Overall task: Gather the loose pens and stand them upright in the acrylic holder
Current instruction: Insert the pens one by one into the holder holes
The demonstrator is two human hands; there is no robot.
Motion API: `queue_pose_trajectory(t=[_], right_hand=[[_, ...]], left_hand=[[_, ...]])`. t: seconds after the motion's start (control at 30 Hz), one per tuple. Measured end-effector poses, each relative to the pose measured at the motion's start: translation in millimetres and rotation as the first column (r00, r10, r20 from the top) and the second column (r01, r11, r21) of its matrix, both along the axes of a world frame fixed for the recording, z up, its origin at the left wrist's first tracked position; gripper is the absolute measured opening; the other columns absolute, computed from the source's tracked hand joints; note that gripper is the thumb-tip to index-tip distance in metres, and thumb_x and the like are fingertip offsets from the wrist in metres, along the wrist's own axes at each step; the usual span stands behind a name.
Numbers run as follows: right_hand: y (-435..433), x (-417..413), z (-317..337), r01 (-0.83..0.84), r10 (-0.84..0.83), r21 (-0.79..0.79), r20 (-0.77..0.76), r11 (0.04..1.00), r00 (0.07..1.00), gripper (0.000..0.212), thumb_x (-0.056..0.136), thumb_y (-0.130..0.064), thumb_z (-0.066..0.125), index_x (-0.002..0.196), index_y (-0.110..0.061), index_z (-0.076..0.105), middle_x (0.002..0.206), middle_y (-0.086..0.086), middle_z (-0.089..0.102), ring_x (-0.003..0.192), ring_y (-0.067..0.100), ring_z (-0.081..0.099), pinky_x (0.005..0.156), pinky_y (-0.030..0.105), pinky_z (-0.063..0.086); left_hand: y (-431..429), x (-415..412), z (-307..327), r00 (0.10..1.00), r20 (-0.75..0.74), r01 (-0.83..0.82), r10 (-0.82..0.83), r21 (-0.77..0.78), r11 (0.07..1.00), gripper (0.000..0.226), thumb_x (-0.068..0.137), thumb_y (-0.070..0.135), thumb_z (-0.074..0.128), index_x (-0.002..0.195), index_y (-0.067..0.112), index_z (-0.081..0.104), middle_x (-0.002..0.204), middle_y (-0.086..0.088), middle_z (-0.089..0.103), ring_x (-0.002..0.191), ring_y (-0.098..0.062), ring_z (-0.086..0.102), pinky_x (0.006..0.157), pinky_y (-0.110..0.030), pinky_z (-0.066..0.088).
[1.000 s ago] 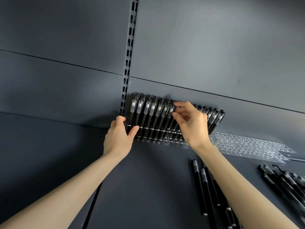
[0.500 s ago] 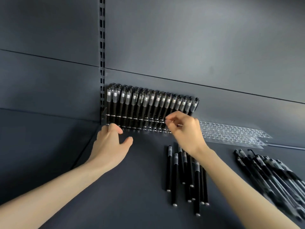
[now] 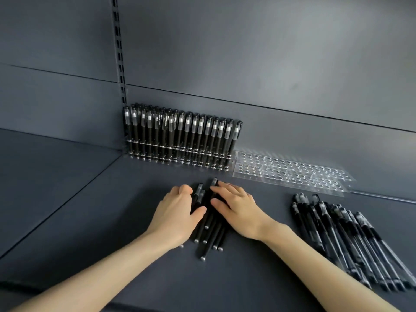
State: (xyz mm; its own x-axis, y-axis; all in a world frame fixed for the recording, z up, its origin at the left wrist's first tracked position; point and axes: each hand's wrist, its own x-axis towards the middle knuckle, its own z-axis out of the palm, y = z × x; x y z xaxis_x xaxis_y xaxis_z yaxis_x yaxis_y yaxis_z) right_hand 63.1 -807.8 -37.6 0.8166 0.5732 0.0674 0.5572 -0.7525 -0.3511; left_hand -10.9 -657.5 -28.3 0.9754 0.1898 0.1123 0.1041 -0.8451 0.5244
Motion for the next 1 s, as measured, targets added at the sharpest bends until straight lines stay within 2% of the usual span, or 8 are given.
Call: queue_pose_trajectory(t=[0.17, 0.33, 0.47, 0.53, 0.67, 0.77, 0.9, 1.0], right_hand=[[-0.9, 1.5, -3.3, -0.035, 0.035, -0.009, 0.011, 0.999, 0.999, 0.050, 0.101, -0.041, 0.033, 0.147, -0.024, 0.026, 0.158, -0.004, 0.017, 0.146, 0.017, 0.007, 0.116, 0.032, 0.004], [-1.9, 0.8, -2.5, -0.057, 0.056, 0.025, 0.017, 0.998, 0.998, 0.052, 0.100, -0.041, 0.035, 0.147, -0.019, 0.027, 0.157, -0.003, 0.021, 0.146, 0.016, 0.010, 0.116, 0.033, 0.004], [-4.1, -0.9, -2.0, -0.051, 0.046, 0.093, 0.050, 0.994, 0.998, 0.050, 0.099, -0.041, 0.038, 0.145, -0.021, 0.032, 0.154, -0.006, 0.026, 0.144, 0.018, 0.012, 0.116, 0.036, 0.004], [-1.7, -3.3, 3.4, -0.044, 0.044, 0.316, 0.005, 0.948, 0.999, 0.045, 0.097, -0.037, 0.047, 0.138, -0.020, 0.041, 0.143, -0.005, 0.044, 0.137, 0.017, 0.031, 0.114, 0.036, 0.020], [11.9, -15.0, 24.5, -0.015, 0.179, 0.770, -0.129, 0.638, 0.975, 0.023, 0.091, -0.019, 0.062, 0.114, -0.015, 0.059, 0.098, -0.005, 0.070, 0.094, 0.009, 0.065, 0.090, 0.027, 0.050], [22.5, -17.3, 39.1, -0.016, 0.188, 0.840, -0.103, 0.542, 0.977, 0.017, 0.089, -0.009, 0.062, 0.106, -0.014, 0.062, 0.076, -0.005, 0.067, 0.076, 0.009, 0.064, 0.079, 0.022, 0.051], [38.1, -7.2, 54.9, 0.065, 0.153, 0.892, -0.148, 0.448, 0.977, 0.012, 0.092, -0.008, 0.057, 0.102, -0.012, 0.062, 0.087, -0.003, 0.065, 0.076, 0.006, 0.063, 0.084, 0.027, 0.051], [56.7, -0.6, 60.0, 0.082, 0.145, 0.877, -0.169, 0.474, 0.975, 0.033, 0.093, -0.013, 0.057, 0.126, -0.016, 0.053, 0.080, -0.003, 0.064, 0.075, 0.007, 0.063, 0.083, 0.027, 0.055]], left_hand=[[3.6, 15.7, 10.3, 0.990, -0.134, -0.034, 0.034, 0.001, 0.999, 0.028, 0.091, 0.036, 0.058, 0.100, 0.010, 0.058, 0.093, -0.003, 0.063, 0.087, -0.022, 0.062, 0.069, -0.030, 0.044], [11.3, 26.3, 12.6, 0.991, -0.137, -0.002, -0.002, -0.029, 1.000, 0.035, 0.092, 0.029, 0.056, 0.064, 0.012, 0.045, 0.055, 0.003, 0.043, 0.053, -0.016, 0.041, 0.051, -0.028, 0.030], [15.0, 16.8, 9.8, 0.995, -0.072, 0.057, -0.070, -0.166, 0.984, 0.033, 0.098, 0.033, 0.044, 0.075, 0.012, 0.054, 0.059, 0.005, 0.048, 0.046, -0.007, 0.040, 0.047, -0.021, 0.031], [14.3, 4.9, 11.4, 0.994, 0.004, 0.105, -0.110, -0.337, 0.936, 0.028, 0.099, 0.032, 0.041, 0.085, 0.017, 0.059, 0.063, 0.005, 0.057, 0.054, -0.006, 0.050, 0.056, -0.022, 0.041], [11.4, -11.8, 20.4, 0.962, 0.144, 0.270, -0.230, -0.606, 0.748, 0.022, 0.099, 0.025, 0.042, 0.099, 0.010, 0.057, 0.058, 0.000, 0.056, 0.043, -0.013, 0.049, 0.047, -0.027, 0.042], [17.5, -8.1, 23.7, 0.953, 0.202, 0.301, -0.224, -0.637, 0.710, 0.022, 0.099, 0.028, 0.044, 0.100, 0.012, 0.059, 0.063, -0.003, 0.058, 0.042, -0.014, 0.042, 0.045, -0.026, 0.037], [37.1, 3.3, 24.8, 0.951, 0.225, 0.309, -0.212, -0.671, 0.674, 0.022, 0.097, 0.024, 0.048, 0.099, 0.008, 0.061, 0.066, -0.003, 0.059, 0.047, -0.019, 0.044, 0.046, -0.026, 0.038], [54.6, 16.0, 24.0, 0.945, 0.265, 0.322, -0.191, -0.654, 0.685, 0.026, 0.095, 0.022, 0.052, 0.101, -0.003, 0.058, 0.064, -0.001, 0.061, 0.047, -0.021, 0.046, 0.044, -0.025, 0.039]])
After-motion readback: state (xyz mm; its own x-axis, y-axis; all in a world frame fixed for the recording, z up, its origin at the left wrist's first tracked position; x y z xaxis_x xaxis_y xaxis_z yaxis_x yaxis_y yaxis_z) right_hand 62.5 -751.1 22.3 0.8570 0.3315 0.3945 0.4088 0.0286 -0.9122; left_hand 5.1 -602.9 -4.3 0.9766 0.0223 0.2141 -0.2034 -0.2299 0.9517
